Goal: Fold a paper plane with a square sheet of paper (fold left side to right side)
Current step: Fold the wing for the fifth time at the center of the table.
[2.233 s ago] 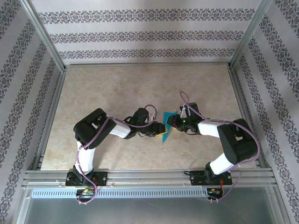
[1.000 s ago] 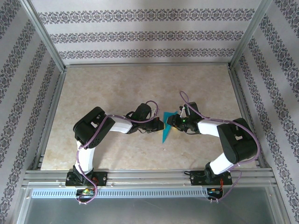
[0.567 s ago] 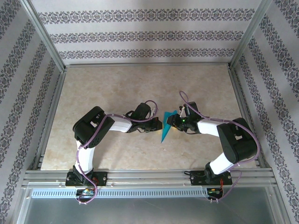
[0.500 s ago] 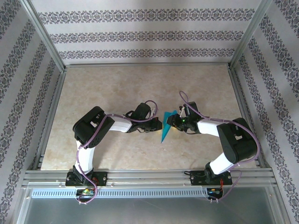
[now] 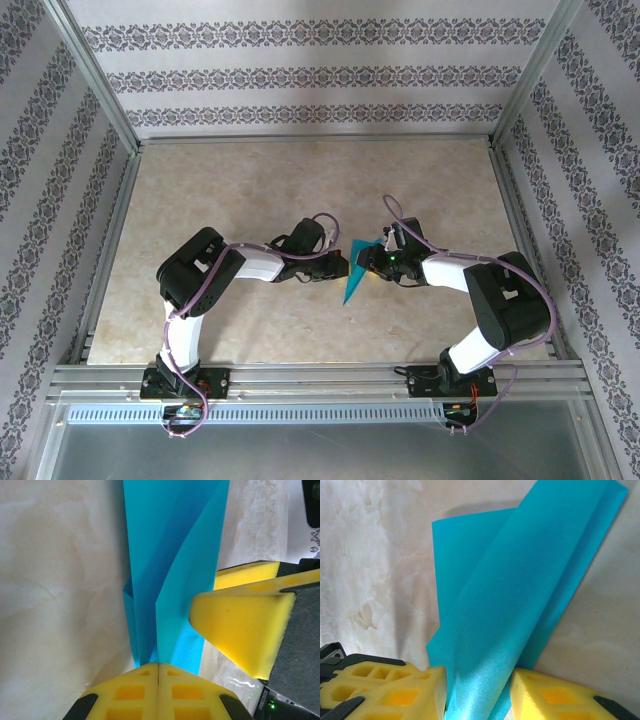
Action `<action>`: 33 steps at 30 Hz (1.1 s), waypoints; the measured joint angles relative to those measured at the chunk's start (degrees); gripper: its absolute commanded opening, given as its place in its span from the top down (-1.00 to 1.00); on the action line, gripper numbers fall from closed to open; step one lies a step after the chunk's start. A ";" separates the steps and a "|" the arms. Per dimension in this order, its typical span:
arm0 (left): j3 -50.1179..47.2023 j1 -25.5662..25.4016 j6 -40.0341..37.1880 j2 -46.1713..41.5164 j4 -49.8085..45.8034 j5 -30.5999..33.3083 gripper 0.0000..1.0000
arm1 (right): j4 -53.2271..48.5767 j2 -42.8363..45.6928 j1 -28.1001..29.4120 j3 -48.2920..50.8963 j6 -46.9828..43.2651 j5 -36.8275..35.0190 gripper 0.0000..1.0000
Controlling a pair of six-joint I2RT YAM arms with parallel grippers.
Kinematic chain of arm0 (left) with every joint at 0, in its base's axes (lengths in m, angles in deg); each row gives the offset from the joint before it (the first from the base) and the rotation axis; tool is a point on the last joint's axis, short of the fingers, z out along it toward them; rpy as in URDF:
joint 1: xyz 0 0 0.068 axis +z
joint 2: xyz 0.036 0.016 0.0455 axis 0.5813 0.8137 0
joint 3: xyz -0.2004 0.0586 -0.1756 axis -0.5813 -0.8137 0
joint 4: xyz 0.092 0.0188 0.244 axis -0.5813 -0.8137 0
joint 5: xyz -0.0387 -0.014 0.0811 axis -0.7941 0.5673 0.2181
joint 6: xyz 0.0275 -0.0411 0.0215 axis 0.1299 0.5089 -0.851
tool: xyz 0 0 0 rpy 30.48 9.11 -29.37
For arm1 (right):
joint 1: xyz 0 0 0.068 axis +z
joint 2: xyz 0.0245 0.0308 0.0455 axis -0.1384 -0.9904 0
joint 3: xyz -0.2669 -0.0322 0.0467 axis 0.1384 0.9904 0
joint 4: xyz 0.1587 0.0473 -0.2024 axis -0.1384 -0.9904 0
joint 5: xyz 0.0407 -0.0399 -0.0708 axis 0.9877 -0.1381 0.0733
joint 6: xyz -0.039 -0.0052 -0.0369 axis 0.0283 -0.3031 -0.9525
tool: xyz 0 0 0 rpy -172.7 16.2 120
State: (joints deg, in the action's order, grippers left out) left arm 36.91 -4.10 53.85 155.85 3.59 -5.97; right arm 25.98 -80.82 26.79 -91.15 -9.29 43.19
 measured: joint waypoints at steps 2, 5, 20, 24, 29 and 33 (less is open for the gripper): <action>0.15 0.00 -0.28 0.00 -0.46 0.00 1.00 | -0.26 0.00 0.09 -0.15 0.00 -0.15 0.17; 0.20 0.00 -0.63 0.02 -1.18 0.09 1.00 | -0.31 -0.04 0.09 -0.17 0.00 -0.20 0.17; 3.72 -0.37 -3.50 0.92 -7.50 1.31 1.00 | -0.83 0.48 0.11 -0.44 0.02 -0.24 0.17; 4.76 -0.52 -4.31 1.07 -9.55 1.73 1.00 | -0.83 0.79 0.55 -0.42 0.00 -1.07 0.17; 6.19 -0.85 -5.07 1.25 -12.22 2.56 1.00 | -0.35 1.03 0.83 -0.15 0.00 -1.55 0.17; 7.08 -0.92 -5.73 1.44 -13.73 2.80 1.00 | -0.22 1.14 0.83 -0.04 0.00 -1.57 0.18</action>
State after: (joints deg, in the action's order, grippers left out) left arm 43.99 -5.01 48.12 157.29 -10.14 -3.18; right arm 25.76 -79.69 27.62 -91.19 -9.29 41.62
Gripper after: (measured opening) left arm 0.052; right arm 0.413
